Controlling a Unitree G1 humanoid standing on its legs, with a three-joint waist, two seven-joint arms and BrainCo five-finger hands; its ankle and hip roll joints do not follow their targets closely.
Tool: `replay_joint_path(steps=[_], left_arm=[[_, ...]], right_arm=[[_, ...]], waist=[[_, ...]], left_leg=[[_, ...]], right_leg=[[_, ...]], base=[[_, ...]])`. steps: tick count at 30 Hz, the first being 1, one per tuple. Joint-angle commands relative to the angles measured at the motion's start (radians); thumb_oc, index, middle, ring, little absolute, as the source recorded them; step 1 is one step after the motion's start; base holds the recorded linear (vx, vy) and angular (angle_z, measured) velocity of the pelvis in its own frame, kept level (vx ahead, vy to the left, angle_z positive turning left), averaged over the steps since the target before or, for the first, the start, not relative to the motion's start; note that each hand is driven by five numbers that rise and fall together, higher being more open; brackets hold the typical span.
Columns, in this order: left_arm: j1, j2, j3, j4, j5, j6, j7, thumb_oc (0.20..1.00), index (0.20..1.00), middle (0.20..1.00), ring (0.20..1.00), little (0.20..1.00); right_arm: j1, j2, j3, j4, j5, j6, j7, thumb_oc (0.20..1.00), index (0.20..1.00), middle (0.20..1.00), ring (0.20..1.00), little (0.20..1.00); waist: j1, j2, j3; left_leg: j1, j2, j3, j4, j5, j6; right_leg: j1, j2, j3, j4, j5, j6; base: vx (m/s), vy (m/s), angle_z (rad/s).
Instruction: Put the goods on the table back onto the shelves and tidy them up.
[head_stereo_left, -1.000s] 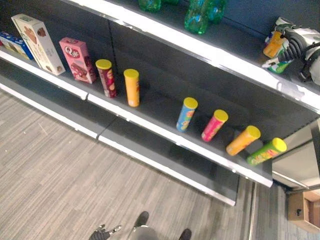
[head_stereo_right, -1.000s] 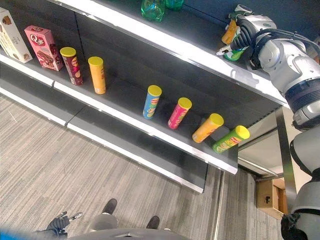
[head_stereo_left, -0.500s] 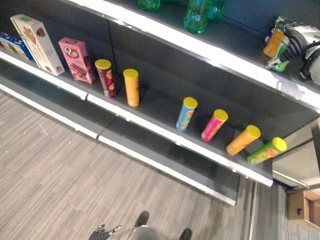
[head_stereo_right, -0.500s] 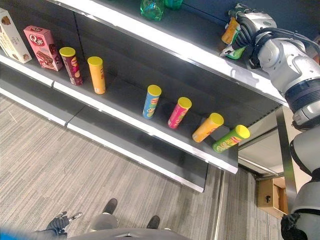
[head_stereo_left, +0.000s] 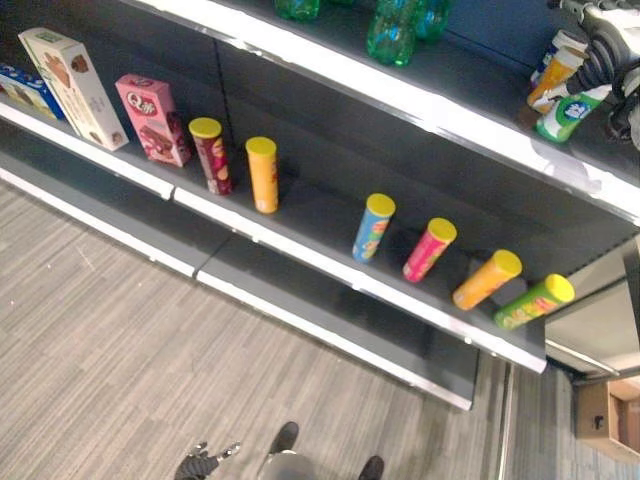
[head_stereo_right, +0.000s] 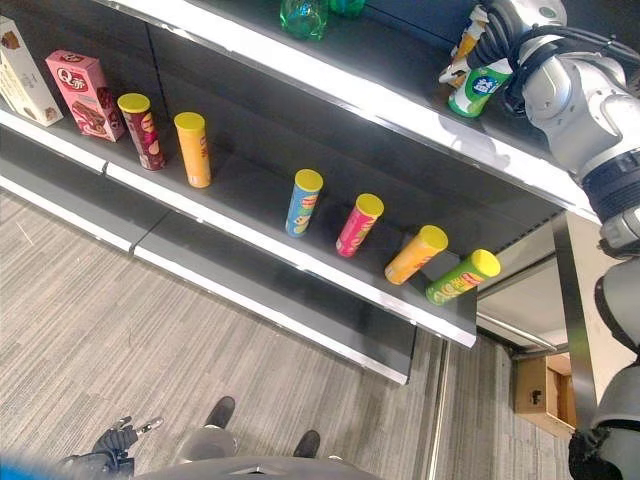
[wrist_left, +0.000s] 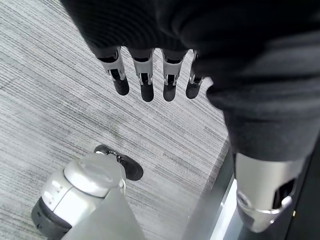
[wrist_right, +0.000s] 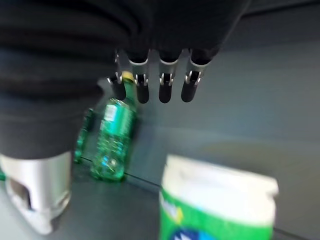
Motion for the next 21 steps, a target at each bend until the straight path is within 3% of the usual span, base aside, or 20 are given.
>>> replay_joint_path(steps=[1, 7, 9, 10, 12, 18, 21], left_arm=[[-0.036, 0.051, 0.012, 0.04, 0.0, -0.001, 0.015, 1.0, 1.0, 1.0, 1.0, 1.0], [-0.041, 0.028, 0.045, 0.05, 0.049, 0.005, 0.022, 1.0, 1.0, 1.0, 1.0, 1.0], [-0.042, 0.034, 0.044, 0.051, 0.052, 0.007, 0.022, 1.0, 1.0, 1.0, 1.0, 1.0], [-0.049, 0.014, 0.052, 0.053, 0.064, 0.009, 0.023, 1.0, 1.0, 1.0, 1.0, 1.0], [-0.053, 0.015, 0.043, 0.055, 0.08, 0.009, 0.022, 1.0, 1.0, 1.0, 1.0, 1.0], [-0.068, 0.007, 0.015, 0.055, 0.105, 0.005, 0.021, 1.0, 1.0, 1.0, 1.0, 1.0], [-0.105, 0.005, 0.002, 0.053, 0.11, 0.002, 0.026, 1.0, 1.0, 1.0, 1.0, 1.0]], right_arm=[[-0.04, -0.073, -0.065, -0.107, 0.067, -0.024, -0.058, 1.0, 1.0, 1.0, 1.0, 1.0], [0.305, -0.128, -0.381, -0.483, 0.108, -0.093, -0.036, 1.0, 1.0, 1.0, 1.0, 1.0], [0.371, -0.126, -0.443, -0.535, 0.107, -0.093, -0.029, 1.0, 1.0, 1.0, 1.0, 1.0], [0.436, -0.108, -0.498, -0.609, 0.129, -0.116, -0.02, 1.0, 1.0, 1.0, 1.0, 1.0], [0.531, -0.096, -0.578, -0.664, 0.125, -0.122, -0.009, 1.0, 1.0, 1.0, 1.0, 1.0], [0.552, -0.1, -0.576, -0.713, 0.114, -0.123, 0.015, 1.0, 1.0, 1.0, 1.0, 1.0], [0.567, -0.107, -0.568, -0.746, 0.095, -0.127, 0.015, 1.0, 1.0, 1.0, 1.0, 1.0]], waist=[[-0.018, -0.021, -0.008], [-0.085, -0.017, -0.024], [-0.081, -0.023, -0.026], [-0.118, -0.011, -0.032], [-0.121, -0.014, -0.036], [-0.15, -0.012, -0.022], [-0.191, -0.015, 0.015]], left_leg=[[0.098, 0.072, 0.176, 0.001, -0.122, -0.036], [0.135, 0.067, 0.229, 0.001, -0.144, -0.017], [0.139, 0.066, 0.237, 0.001, -0.147, -0.015], [0.153, 0.059, 0.257, 0.001, -0.154, -0.007], [0.17, 0.047, 0.285, 0.001, -0.164, 0.006], [0.182, 0.0, 0.283, 0.001, -0.156, 0.044], [0.193, -0.015, 0.306, 0.001, -0.166, 0.072]], right_leg=[[0.011, -0.041, 0.054, 0.011, -0.038, 0.071], [-0.003, -0.044, 0.115, 0.011, -0.02, 0.082], [-0.005, -0.045, 0.124, 0.011, -0.017, 0.084], [-0.012, -0.05, 0.15, 0.011, -0.006, 0.088], [-0.018, -0.056, 0.185, 0.011, 0.006, 0.095], [-0.064, -0.078, 0.27, 0.037, 0.048, 0.111], [-0.144, -0.074, 0.345, 0.119, 0.066, 0.132]], base=[[0.0, 0.051, -0.13], [-0.01, 0.073, -0.3], [-0.02, 0.083, -0.33], [-0.04, 0.132, -0.43], [-0.05, 0.177, -0.67], [-0.1, 0.153, -0.57], [-0.18, 0.149, -0.55]])
